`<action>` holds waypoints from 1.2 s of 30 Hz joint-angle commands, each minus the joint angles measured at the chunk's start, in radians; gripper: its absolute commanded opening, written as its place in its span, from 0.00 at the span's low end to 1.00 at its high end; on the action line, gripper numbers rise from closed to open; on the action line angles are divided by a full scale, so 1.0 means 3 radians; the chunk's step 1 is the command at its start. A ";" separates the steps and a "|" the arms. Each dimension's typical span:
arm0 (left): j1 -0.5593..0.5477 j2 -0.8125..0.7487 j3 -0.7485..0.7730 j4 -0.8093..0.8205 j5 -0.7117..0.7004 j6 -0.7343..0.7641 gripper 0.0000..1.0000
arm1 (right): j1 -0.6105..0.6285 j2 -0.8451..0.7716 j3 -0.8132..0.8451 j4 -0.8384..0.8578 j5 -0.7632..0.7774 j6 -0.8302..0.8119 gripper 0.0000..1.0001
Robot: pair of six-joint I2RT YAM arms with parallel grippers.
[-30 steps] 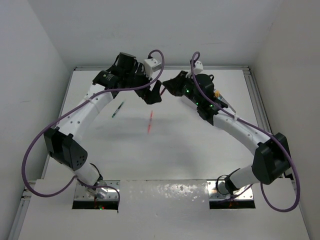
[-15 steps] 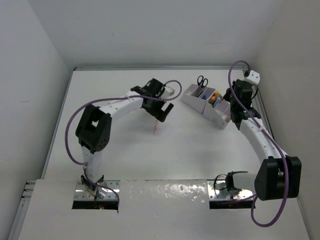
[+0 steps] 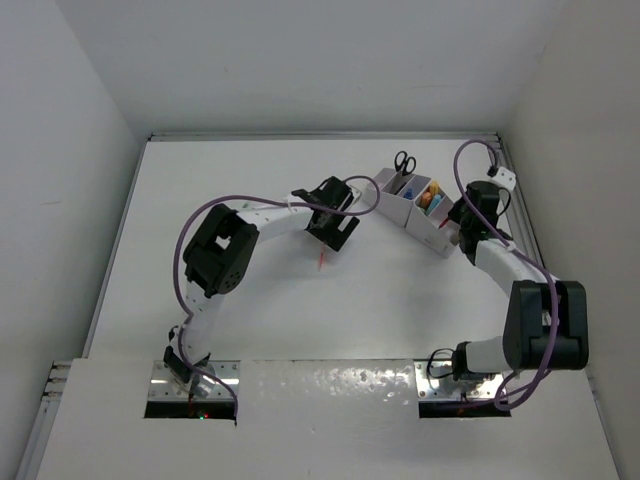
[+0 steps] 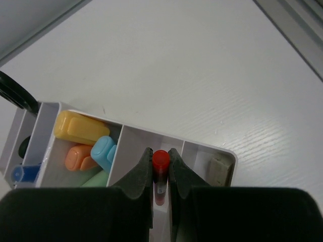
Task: Sort the stationery into containers
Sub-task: Place the pen in the storage box, then pick up the pen from the center of the board.
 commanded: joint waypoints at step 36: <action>-0.0006 -0.0724 0.1336 -0.0605 0.1660 0.0673 0.00 | -0.0003 -0.1025 0.0483 -0.0338 -0.2226 0.0096 0.72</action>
